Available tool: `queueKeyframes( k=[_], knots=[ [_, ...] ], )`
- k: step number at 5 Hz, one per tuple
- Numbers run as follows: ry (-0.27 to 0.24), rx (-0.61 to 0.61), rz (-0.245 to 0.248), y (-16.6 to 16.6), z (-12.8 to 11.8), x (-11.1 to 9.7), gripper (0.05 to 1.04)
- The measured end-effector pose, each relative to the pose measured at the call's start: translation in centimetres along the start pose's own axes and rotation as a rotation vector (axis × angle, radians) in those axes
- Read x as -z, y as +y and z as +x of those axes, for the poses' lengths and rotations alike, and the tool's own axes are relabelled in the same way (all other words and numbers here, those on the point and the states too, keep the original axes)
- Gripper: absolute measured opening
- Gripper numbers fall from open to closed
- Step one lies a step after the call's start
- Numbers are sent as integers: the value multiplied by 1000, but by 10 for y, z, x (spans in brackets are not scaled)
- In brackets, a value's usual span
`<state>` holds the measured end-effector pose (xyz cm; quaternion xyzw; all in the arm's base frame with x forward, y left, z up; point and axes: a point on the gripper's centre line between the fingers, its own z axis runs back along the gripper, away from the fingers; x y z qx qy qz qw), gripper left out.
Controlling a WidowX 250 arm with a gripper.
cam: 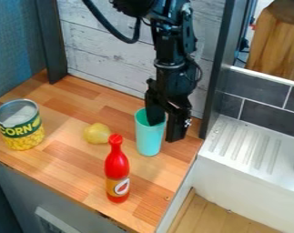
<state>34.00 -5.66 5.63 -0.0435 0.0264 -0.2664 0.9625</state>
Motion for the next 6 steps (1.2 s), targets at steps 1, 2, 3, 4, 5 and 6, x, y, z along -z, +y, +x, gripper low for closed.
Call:
queueKeyframes(
  k=[1,2,3,4,5,6],
  knots=[
    [81,-88,52,12,-4,7,1001],
    [128,-131,89,18,-9,8,962],
    [138,-150,108,21,-10,8,691],
    [140,-147,97,19,-12,11,450],
    [114,-120,71,12,-14,7,233],
    [69,-93,64,3,-17,-8,112]
  ],
)
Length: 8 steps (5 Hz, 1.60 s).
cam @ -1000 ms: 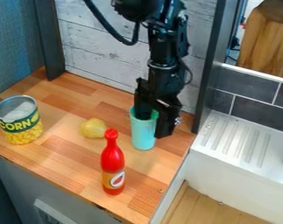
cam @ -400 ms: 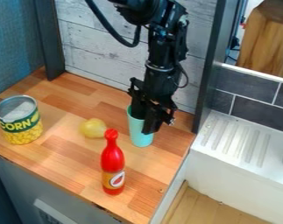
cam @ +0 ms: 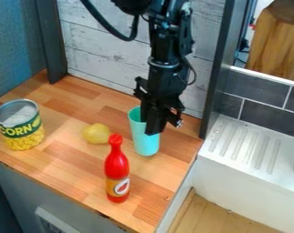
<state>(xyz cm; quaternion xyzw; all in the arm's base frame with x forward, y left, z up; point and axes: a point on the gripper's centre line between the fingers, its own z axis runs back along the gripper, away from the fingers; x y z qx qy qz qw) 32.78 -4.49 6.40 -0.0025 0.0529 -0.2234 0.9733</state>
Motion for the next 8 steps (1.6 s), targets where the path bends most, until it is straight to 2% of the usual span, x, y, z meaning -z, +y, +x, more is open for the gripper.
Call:
queueKeyframes(
  k=[1,2,3,4,5,6,7,8],
  knots=[
    [-13,18,5,-14,-13,-22,89],
    [-36,-14,21,-18,-33,-37,89],
    [-19,-119,64,-14,-64,-46,89],
    [1,-333,121,21,-93,-45,89],
    [-13,-432,164,43,-101,-43,89],
    [11,-493,142,57,-110,-35,89],
    [73,-486,77,50,-115,-18,89],
    [92,-470,29,45,-121,1,89]
  ],
)
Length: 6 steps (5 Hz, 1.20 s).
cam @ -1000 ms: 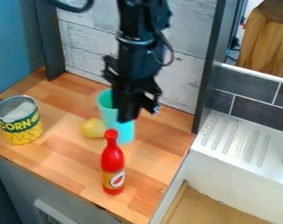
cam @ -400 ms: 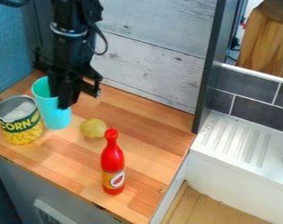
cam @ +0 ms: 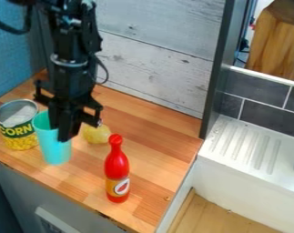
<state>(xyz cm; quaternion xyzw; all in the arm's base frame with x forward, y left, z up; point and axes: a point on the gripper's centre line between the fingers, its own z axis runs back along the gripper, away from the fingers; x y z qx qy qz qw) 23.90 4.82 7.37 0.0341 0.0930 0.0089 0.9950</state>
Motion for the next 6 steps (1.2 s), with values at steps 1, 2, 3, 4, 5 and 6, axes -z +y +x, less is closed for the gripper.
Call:
queueKeyframes(
  k=[1,2,3,4,5,6],
  knots=[
    [0,6,-2,1,3,11,89],
    [-30,22,-4,7,3,19,89],
    [-92,63,-42,10,6,28,89],
    [-126,46,-80,13,6,28,120],
    [-130,38,-116,17,3,29,321],
    [-180,39,-116,17,1,13,617]
  ],
)
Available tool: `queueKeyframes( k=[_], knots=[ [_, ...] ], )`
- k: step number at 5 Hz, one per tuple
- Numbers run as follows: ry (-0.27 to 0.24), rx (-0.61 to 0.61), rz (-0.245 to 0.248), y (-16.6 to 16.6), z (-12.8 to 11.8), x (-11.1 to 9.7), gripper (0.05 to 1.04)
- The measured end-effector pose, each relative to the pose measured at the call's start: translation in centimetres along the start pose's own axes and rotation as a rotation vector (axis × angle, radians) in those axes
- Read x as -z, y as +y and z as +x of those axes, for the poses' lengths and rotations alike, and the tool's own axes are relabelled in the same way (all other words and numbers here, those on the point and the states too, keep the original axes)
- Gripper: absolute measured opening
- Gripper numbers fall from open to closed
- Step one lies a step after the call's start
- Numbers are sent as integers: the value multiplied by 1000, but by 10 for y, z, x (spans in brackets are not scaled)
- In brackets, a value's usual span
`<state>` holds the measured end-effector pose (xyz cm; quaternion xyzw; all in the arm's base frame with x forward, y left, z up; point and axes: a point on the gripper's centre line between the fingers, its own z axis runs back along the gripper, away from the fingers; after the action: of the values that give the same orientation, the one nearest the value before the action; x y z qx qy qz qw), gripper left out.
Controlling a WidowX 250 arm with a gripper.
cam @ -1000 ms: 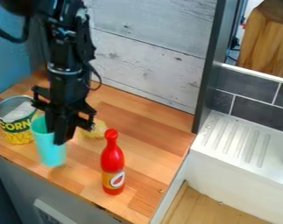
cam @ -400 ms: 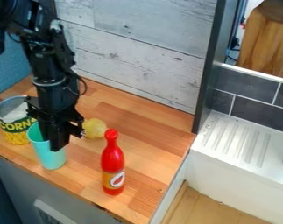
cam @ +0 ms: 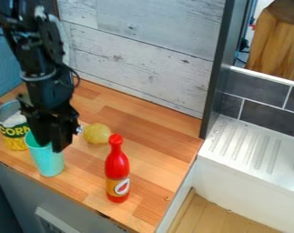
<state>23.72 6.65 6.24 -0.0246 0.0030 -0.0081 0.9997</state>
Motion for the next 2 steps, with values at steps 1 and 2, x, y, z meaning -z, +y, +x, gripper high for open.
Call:
queueKeyframes(
  k=[1,2],
  knots=[
    [-110,-7,36,-2,2,-32,917],
    [-142,39,90,-18,1,-52,1011]
  ],
)
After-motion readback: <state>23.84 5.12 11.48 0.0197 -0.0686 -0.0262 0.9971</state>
